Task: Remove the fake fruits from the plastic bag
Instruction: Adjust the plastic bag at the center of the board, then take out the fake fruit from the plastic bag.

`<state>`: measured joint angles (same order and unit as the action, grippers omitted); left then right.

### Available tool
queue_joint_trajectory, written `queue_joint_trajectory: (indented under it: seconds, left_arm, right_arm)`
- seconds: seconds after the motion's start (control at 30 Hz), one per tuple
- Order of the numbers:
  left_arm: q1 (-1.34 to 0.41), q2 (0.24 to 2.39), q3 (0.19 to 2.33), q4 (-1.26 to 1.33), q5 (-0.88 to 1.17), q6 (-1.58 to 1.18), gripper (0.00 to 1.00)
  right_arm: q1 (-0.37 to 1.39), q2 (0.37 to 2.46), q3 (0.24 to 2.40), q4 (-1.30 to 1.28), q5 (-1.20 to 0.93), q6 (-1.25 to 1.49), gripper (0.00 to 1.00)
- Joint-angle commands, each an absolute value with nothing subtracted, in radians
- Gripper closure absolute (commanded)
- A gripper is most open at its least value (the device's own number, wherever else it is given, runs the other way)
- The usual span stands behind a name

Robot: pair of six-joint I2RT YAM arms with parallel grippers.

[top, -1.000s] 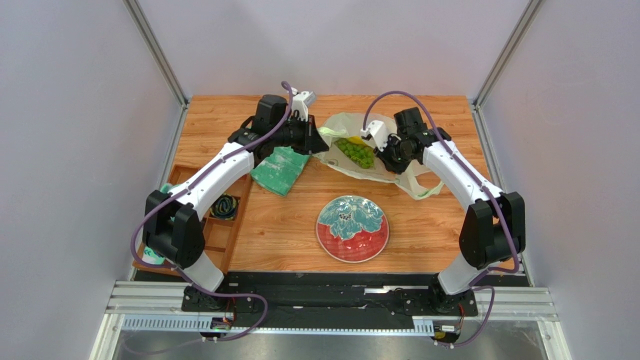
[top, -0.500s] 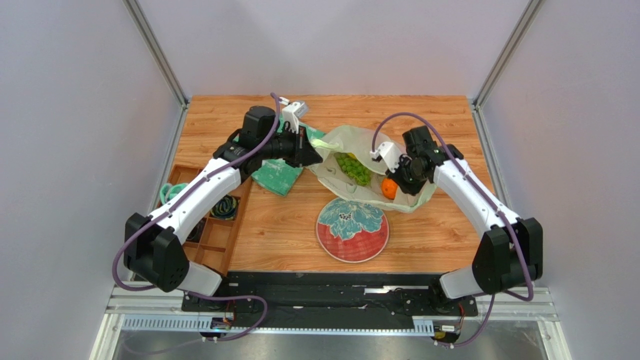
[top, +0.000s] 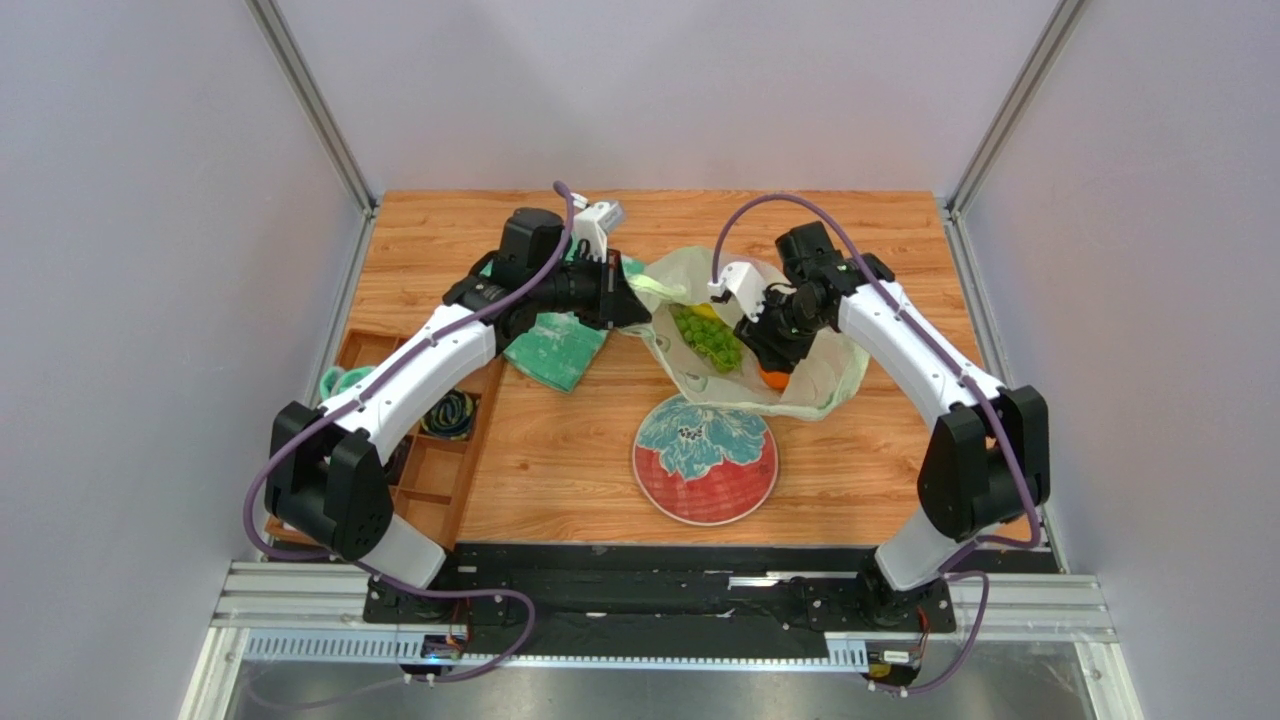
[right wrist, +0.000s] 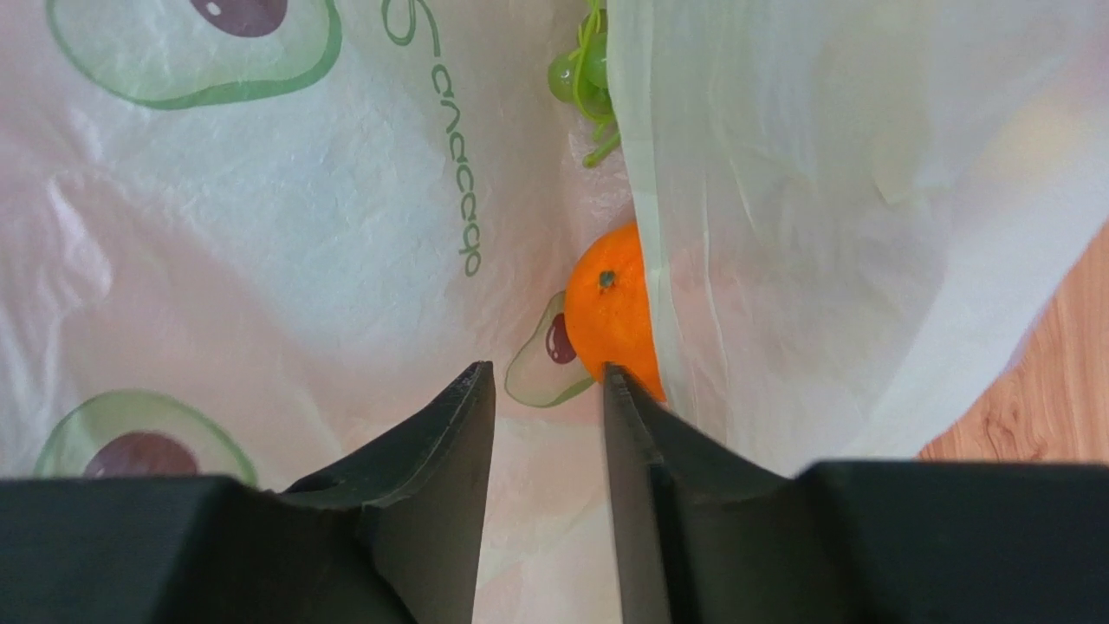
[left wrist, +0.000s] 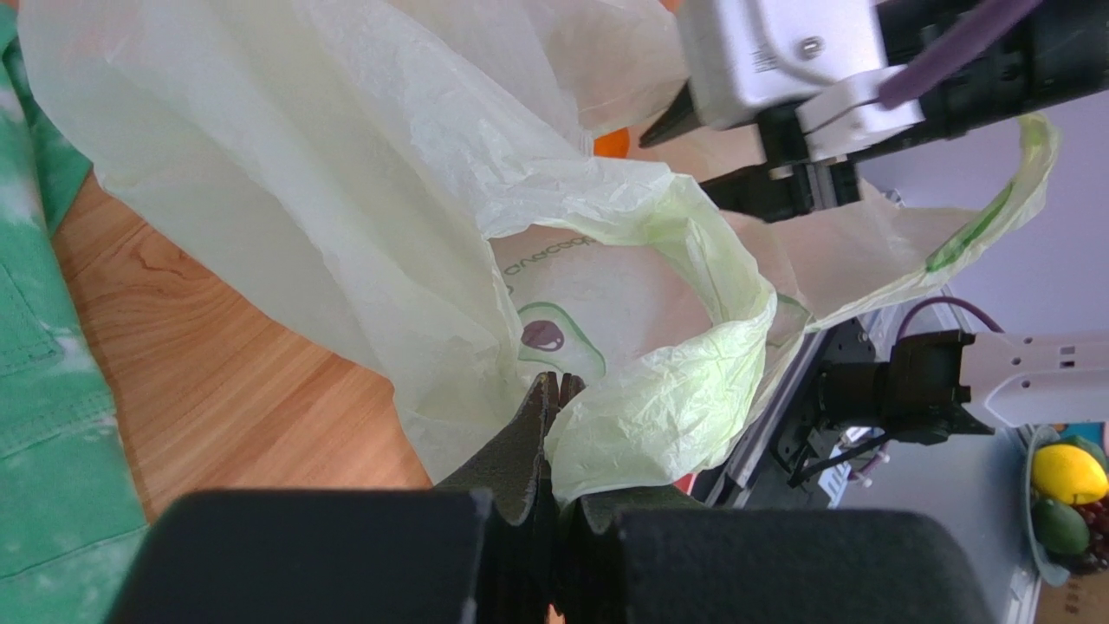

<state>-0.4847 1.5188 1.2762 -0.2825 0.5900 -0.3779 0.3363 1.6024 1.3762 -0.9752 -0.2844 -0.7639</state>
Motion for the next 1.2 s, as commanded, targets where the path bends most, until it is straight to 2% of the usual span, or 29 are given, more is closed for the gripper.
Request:
queue_joint_trajectory:
  seconds: [0.0,0.1,0.13,0.23,0.27,0.3,0.33,0.67,0.73,0.77,0.83,0.87,0.97,1.13,1.17]
  left_arm:
    - [-0.485,1.509,1.307,-0.235,0.598,-0.39,1.0]
    - [-0.485,1.508,1.307,-0.239,0.604,-0.377,1.0]
    - [-0.486,1.506,1.307,-0.239,0.604,-0.374,1.0]
    - [-0.485,1.506,1.302,-0.241,0.607,-0.367,1.0]
    - [-0.486,1.505,1.299,-0.241,0.607,-0.368,1.0]
    - [-0.485,1.505,1.298,-0.239,0.61,-0.368,1.0]
    - [-0.486,1.506,1.298,-0.239,0.612,-0.368,1.0]
    - [-0.486,1.519,1.301,-0.239,0.617,-0.364,1.0]
    - [-0.486,1.519,1.302,-0.239,0.611,-0.362,1.0]
    - [-0.486,1.519,1.302,-0.241,0.609,-0.362,1.0]
    - [-0.486,1.519,1.301,-0.241,0.603,-0.364,1.0]
    - [-0.488,1.522,1.301,-0.241,0.601,-0.362,1.0]
    - [-0.488,1.526,1.304,-0.239,0.597,-0.359,0.99]
    - [-0.488,1.542,1.316,-0.233,0.591,-0.359,0.95]
    - [-0.488,1.545,1.319,-0.233,0.588,-0.36,0.9]
  right_arm:
    - [0.334,1.675,1.41,-0.902,-0.206,-0.776,0.52]
    - [0.331,1.729,1.422,-0.891,-0.18,-0.756,0.43]
    - [0.331,1.747,1.427,-0.89,-0.176,-0.755,0.32]
    - [0.331,1.773,1.427,-0.881,-0.15,-0.747,0.26]
    - [0.33,1.785,1.424,-0.873,-0.134,-0.744,0.19]
    - [0.328,1.793,1.424,-0.861,-0.123,-0.742,0.0]
    - [0.328,1.798,1.424,-0.858,-0.115,-0.745,0.0]
    - [0.319,1.882,1.41,-0.798,0.05,-0.756,0.01]
    - [0.318,1.89,1.407,-0.798,0.061,-0.759,0.11]
    - [0.316,1.887,1.407,-0.798,0.063,-0.761,0.21]
    - [0.314,1.855,1.414,-0.799,0.043,-0.758,0.32]
    - [0.313,1.835,1.419,-0.804,0.014,-0.75,0.4]
    - [0.313,1.75,1.454,-0.824,-0.081,-0.714,0.46]
    - [0.313,1.612,1.531,-0.891,-0.303,-0.651,0.47]
    - [0.313,1.57,1.54,-0.905,-0.333,-0.638,0.47]
